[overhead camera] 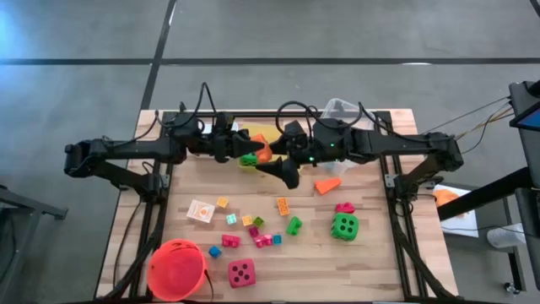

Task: Pick & Place Toys
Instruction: Put the left orange game piece into the transparent bin

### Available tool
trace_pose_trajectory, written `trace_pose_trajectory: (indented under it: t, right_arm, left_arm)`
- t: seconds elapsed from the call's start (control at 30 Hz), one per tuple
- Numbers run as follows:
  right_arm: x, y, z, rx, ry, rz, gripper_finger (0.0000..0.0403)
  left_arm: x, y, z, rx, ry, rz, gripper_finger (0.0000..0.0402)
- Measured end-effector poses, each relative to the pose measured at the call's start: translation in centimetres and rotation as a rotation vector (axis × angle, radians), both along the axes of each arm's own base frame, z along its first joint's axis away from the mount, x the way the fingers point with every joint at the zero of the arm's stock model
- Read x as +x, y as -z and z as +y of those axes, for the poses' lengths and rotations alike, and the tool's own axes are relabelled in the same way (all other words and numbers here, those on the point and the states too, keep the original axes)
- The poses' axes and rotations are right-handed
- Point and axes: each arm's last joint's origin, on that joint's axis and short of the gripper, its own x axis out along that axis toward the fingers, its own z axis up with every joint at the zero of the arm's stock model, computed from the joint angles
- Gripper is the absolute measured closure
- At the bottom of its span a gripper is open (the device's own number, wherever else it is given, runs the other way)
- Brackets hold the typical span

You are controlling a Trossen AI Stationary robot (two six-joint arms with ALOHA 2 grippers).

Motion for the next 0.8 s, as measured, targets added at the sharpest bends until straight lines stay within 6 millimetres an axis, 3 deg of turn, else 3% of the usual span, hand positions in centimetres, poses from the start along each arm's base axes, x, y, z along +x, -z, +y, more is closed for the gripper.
trace_pose_trajectory:
  t: [0.63, 0.8]
  right_arm:
    - [-0.26, -0.47, 0.02, 0.010, 0.001, -0.020, 0.0073]
    - [-0.24, -0.46, -0.13, 0.016, 0.013, -0.020, 0.0110]
  left_arm:
    - [-0.19, -0.25, -0.26, 0.013, 0.043, -0.015, 0.0275]
    - [-0.18, -0.26, -0.37, 0.015, 0.046, -0.016, 0.0275]
